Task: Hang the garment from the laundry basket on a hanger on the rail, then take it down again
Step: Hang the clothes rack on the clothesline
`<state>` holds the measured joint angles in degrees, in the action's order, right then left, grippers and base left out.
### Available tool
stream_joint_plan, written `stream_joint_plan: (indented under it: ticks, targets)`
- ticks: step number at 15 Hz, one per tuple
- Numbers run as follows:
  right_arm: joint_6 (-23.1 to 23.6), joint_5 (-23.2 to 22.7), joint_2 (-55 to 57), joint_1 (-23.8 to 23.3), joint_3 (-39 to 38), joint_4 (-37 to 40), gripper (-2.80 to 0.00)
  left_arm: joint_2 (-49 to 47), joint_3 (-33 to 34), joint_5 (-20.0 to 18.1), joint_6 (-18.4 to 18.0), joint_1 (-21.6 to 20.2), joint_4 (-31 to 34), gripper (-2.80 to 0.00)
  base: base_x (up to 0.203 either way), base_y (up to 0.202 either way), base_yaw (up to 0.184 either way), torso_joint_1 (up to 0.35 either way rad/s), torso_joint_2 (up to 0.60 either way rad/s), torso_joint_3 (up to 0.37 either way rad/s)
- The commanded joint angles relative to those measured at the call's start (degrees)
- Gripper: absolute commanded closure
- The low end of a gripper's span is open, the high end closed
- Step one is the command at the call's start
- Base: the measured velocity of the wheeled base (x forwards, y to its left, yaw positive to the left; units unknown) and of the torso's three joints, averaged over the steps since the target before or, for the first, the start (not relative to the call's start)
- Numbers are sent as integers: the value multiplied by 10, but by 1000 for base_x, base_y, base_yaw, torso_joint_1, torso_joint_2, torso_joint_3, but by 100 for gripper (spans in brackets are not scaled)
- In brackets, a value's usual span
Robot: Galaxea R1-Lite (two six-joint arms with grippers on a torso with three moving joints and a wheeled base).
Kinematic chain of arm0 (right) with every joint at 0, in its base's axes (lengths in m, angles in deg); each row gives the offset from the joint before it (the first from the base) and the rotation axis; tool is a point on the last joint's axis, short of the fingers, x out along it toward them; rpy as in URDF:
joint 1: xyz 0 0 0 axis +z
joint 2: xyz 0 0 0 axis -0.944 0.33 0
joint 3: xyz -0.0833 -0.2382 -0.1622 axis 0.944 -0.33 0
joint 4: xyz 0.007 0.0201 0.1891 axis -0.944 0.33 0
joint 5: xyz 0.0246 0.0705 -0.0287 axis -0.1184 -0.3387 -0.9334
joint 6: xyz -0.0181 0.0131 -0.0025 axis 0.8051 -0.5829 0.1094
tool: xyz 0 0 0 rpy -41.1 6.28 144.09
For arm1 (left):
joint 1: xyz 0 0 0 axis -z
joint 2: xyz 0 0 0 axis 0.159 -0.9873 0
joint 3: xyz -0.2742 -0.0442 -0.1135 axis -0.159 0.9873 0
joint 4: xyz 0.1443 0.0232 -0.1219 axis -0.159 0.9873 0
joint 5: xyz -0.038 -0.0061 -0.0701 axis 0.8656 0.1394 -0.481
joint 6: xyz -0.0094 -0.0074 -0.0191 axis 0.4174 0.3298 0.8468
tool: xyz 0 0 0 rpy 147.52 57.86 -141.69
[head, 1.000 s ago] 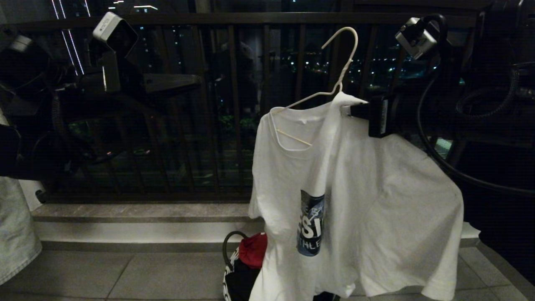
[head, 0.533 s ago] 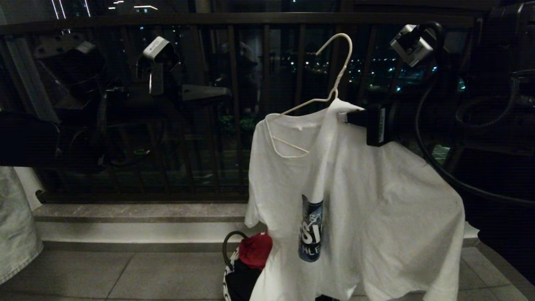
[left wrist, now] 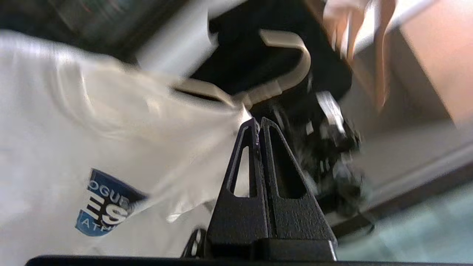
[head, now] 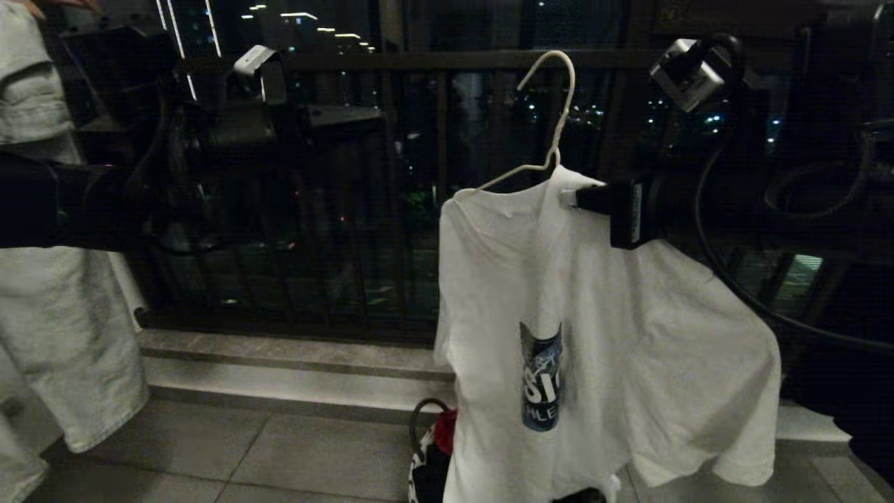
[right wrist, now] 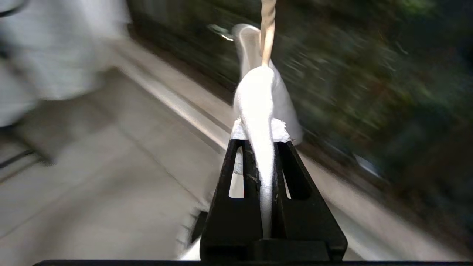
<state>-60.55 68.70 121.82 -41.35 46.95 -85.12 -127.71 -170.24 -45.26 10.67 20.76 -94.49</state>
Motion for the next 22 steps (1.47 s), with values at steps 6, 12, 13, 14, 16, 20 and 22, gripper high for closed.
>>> stream_joint_plan:
  ticks: [6,12,13,14,16,20,22]
  targets:
    - [0,-1,-1,-1,-10,-14,0,12,-23,50,-138,33,148,0,-1,-1,34,109,-386,-269]
    - [2,1,0,-2,-23,-47,0,33,-56,96,-250,62,312,0,0,0,0,15,-27,-22]
    - [2,1,0,-2,-23,-47,0,39,-65,117,-268,73,344,0,0,0,0,0,0,0]
    - [2,1,0,-2,-23,-47,0,48,-71,124,-285,78,369,0,0,0,0,0,0,0]
    - [2,1,0,-2,-23,-47,0,60,-70,125,-291,80,380,0,0,0,0,0,0,0]
    - [2,2,0,-2,-23,-47,0,66,-69,125,-291,80,381,0,2,1,-27,1,1,1]
    - [2,2,1,-2,-23,-47,0,72,-68,125,-291,80,382,0,1,8,-168,0,4,7]
